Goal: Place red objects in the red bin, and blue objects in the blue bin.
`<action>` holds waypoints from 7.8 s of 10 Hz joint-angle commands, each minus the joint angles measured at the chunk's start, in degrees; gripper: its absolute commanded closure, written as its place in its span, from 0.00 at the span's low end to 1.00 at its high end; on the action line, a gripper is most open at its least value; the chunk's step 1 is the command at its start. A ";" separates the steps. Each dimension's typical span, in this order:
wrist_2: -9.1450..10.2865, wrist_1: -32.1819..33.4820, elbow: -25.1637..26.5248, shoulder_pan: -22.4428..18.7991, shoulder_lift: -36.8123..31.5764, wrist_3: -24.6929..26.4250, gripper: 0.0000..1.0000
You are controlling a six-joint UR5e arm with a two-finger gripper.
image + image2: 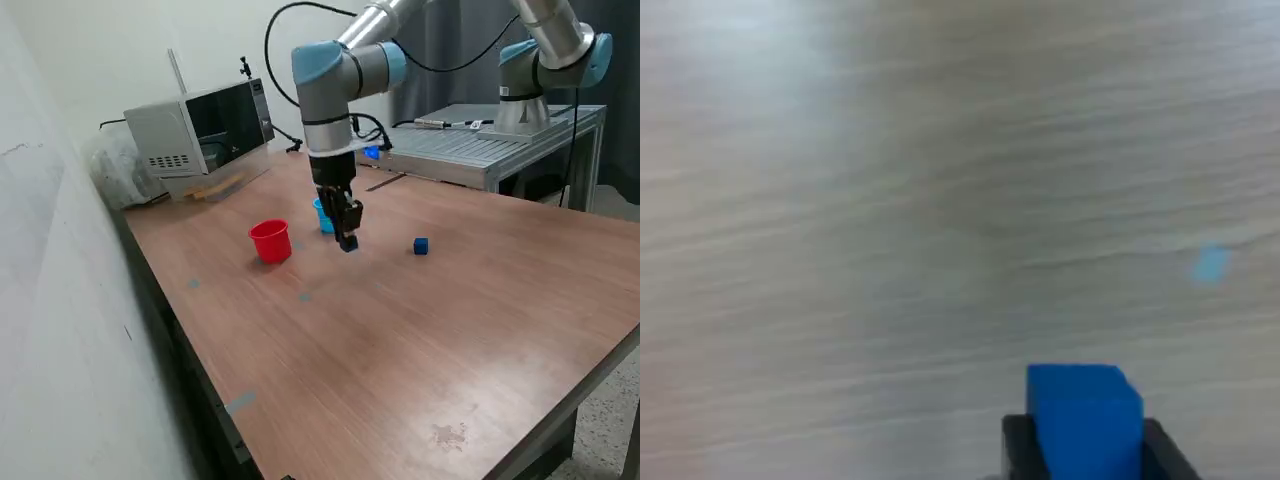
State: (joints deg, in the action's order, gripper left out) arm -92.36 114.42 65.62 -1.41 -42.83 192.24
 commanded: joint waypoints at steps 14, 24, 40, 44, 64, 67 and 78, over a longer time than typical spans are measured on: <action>-12.94 -15.54 11.37 14.33 -8.68 -2.39 0.00; -1.26 -2.99 20.68 0.90 -18.08 -21.85 0.00; 8.69 7.57 27.01 -1.06 -7.62 -43.61 0.00; 7.54 7.57 27.01 -0.88 -7.53 -43.61 0.00; -2.74 3.00 25.34 15.11 -18.52 -30.08 1.00; -3.35 3.35 24.29 16.16 -15.98 -29.64 1.00; -4.15 2.22 22.45 18.90 -13.69 -28.16 0.00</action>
State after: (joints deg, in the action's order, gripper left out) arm -96.32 117.49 88.37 17.74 -56.47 163.01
